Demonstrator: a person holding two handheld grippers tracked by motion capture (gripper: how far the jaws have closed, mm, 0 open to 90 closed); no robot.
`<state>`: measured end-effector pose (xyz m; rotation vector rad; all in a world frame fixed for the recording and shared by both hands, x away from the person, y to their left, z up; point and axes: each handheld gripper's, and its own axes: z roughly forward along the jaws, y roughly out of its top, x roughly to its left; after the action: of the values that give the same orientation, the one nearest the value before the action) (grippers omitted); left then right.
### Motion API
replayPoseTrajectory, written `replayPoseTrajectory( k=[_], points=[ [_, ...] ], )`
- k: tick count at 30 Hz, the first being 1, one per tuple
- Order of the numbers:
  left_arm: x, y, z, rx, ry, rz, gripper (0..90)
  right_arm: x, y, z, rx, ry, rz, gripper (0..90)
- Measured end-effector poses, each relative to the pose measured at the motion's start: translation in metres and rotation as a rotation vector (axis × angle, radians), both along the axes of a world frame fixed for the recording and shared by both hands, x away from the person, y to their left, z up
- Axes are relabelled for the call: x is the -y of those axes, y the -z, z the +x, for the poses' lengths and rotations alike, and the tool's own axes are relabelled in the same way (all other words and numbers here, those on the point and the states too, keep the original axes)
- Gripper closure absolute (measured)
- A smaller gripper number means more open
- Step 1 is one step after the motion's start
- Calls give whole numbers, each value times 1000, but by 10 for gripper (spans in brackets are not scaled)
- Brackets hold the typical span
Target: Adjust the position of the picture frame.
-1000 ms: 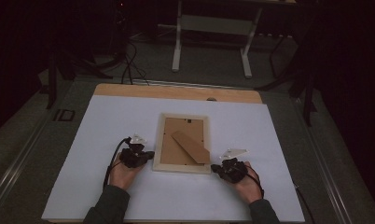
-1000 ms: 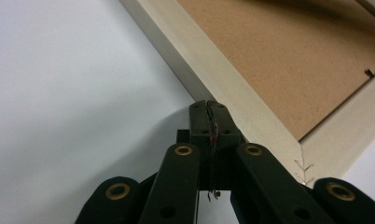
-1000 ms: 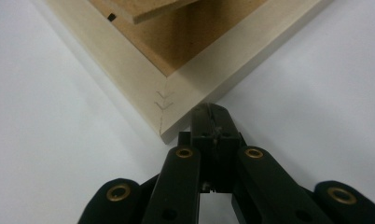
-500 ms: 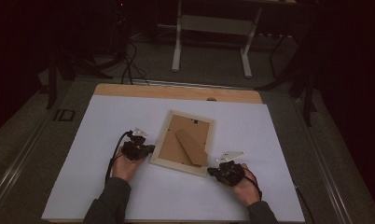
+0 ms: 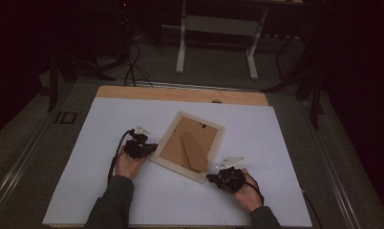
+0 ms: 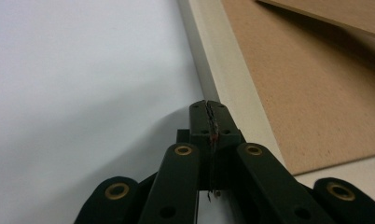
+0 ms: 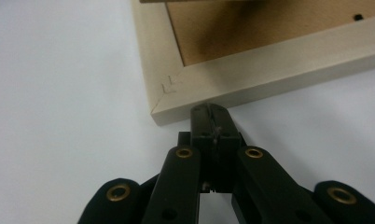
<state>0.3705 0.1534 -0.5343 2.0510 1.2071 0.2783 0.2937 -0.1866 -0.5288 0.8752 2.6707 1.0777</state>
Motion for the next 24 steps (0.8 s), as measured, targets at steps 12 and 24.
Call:
replayPoseTrajectory(
  k=[12,24],
  points=[
    [-14,-14,-28,78,-66,12,900,-16,0,-3,12,-52,-4,896],
    [-23,-9,-77,80,-39,13,900,-31,1,-4,22,-81,-5,896]
  ],
)
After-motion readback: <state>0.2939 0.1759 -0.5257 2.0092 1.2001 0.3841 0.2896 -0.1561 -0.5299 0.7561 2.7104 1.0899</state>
